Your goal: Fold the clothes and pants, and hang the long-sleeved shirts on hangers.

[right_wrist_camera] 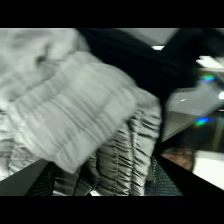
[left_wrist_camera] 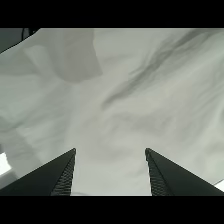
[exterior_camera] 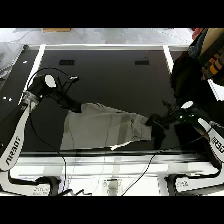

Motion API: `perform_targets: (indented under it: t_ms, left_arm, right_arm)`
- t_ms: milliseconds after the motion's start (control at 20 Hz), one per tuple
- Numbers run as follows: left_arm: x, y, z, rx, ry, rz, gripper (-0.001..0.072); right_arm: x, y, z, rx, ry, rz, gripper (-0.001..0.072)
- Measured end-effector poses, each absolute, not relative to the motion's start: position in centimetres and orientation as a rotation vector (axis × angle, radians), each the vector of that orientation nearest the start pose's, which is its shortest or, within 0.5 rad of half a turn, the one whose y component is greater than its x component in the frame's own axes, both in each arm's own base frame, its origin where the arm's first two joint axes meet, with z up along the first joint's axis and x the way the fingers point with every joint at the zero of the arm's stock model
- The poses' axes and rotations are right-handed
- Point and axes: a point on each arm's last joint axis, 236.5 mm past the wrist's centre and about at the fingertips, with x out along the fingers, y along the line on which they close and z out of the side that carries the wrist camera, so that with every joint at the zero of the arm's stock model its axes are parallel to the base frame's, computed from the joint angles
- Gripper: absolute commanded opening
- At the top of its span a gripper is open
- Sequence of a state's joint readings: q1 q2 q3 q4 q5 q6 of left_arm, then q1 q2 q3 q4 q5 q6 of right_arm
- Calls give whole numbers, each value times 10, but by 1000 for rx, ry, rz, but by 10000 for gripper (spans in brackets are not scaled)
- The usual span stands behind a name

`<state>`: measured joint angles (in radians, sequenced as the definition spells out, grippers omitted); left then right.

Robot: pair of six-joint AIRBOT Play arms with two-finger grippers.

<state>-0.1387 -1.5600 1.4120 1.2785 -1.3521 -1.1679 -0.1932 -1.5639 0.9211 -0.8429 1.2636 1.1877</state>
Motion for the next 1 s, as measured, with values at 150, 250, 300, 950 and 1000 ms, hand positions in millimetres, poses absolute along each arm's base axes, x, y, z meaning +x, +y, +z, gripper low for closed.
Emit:
perform_targets:
  t_ms: [150,250,300,950,1000]
  left_arm:
    - [391,-122,-19,158,1422,-589,505]
    - [391,-122,-23,157,1431,-590,505]
    - [391,-122,-25,154,1437,-589,505]
    - [390,-128,-33,108,1462,-592,316]
    - [390,-129,-33,107,1462,-593,114]
  right_arm:
    - [312,104,-104,713,1606,539,591]
    - [313,113,-103,736,1585,607,591]
    - [314,118,-101,749,1570,643,594]
    - [326,209,-85,727,1438,857,36]
    - [324,216,-85,718,1440,867,23]
